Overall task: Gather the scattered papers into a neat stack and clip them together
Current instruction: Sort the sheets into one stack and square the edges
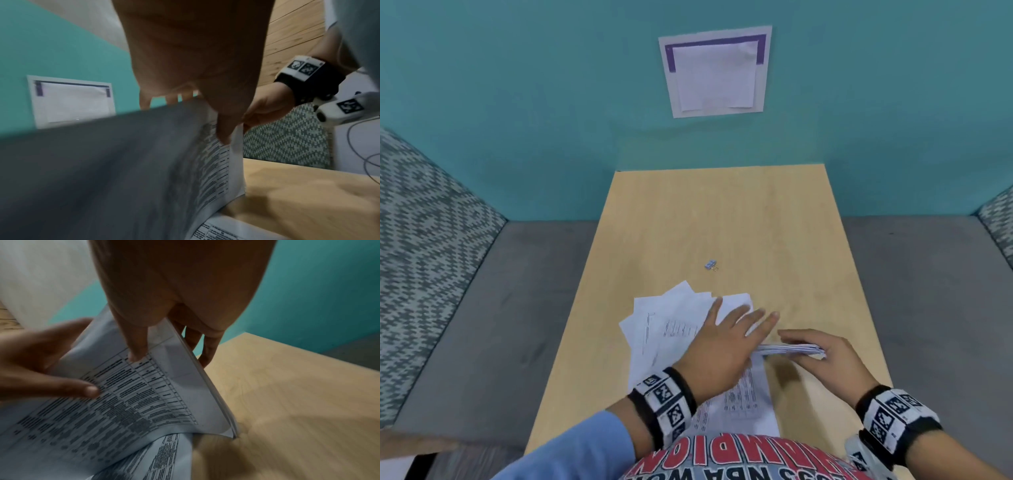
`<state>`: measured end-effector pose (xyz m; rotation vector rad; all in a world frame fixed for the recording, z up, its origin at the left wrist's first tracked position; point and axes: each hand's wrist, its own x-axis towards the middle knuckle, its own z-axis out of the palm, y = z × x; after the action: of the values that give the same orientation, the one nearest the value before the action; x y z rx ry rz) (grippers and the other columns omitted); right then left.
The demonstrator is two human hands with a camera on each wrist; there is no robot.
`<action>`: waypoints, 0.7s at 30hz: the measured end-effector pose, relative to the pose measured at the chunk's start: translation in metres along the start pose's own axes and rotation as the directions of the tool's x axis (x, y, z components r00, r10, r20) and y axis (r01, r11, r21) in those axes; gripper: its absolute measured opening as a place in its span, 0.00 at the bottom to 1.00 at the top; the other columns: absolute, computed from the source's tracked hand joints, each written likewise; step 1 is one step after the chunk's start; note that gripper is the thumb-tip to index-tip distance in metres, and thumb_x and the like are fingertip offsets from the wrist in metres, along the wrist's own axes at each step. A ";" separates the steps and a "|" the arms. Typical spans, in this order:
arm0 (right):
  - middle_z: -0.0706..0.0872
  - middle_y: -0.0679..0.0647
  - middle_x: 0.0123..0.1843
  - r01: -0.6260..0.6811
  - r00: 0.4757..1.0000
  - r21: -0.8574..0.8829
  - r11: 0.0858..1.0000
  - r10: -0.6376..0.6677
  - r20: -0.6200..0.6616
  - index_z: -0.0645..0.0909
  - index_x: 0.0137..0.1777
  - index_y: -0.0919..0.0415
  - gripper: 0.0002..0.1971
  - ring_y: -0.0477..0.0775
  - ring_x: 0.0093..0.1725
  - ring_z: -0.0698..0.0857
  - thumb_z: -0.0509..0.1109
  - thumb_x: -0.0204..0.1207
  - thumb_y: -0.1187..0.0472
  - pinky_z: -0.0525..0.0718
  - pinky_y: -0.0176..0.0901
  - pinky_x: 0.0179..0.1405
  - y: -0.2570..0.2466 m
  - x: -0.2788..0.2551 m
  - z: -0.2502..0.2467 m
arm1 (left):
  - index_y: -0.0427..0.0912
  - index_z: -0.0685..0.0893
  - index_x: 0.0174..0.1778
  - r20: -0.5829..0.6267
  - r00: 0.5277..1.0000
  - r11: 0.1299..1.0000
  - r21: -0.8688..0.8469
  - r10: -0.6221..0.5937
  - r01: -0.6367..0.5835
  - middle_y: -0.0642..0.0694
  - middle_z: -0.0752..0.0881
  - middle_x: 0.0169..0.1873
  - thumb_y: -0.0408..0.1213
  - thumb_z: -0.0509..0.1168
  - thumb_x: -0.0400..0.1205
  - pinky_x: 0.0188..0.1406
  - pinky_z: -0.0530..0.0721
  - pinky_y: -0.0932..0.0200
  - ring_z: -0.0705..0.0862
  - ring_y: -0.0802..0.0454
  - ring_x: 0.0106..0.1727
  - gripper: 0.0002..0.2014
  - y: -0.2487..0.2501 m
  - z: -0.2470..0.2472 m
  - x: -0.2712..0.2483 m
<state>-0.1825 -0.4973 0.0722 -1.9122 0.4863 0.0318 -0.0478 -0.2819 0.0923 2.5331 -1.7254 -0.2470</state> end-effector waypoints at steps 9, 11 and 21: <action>0.96 0.40 0.46 -0.015 0.998 -0.129 0.992 0.023 0.063 0.95 0.45 0.43 0.08 0.43 0.49 0.93 0.79 0.79 0.59 0.88 0.40 0.51 -0.006 0.005 -0.010 | 0.52 0.90 0.60 0.258 0.900 0.937 0.086 -0.350 0.340 0.46 0.95 0.51 0.48 0.62 0.89 0.41 0.81 0.54 0.93 0.40 0.53 0.13 -0.074 -0.010 -0.028; 0.96 0.41 0.43 -0.003 0.998 -0.190 0.982 0.014 0.057 0.94 0.42 0.42 0.09 0.45 0.46 0.92 0.78 0.80 0.58 0.86 0.43 0.51 -0.010 0.007 -0.012 | 0.50 0.91 0.57 0.290 0.865 0.911 0.081 -0.409 0.404 0.46 0.94 0.50 0.49 0.62 0.89 0.40 0.76 0.56 0.92 0.40 0.54 0.14 -0.094 -0.016 -0.042; 0.94 0.41 0.60 0.156 0.981 -0.822 0.548 -0.182 0.065 0.88 0.64 0.41 0.19 0.50 0.60 0.91 0.78 0.72 0.48 0.79 0.58 0.72 -0.062 0.022 -0.005 | 0.50 0.82 0.43 0.296 0.887 0.921 0.274 -0.355 0.278 0.43 0.93 0.50 0.43 0.63 0.89 0.31 0.64 0.57 0.89 0.37 0.49 0.09 -0.056 -0.103 -0.042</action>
<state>-0.1422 -0.4899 0.1238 -2.9081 0.3077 0.1280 0.0066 -0.2258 0.1896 3.0981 -1.4881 -0.5715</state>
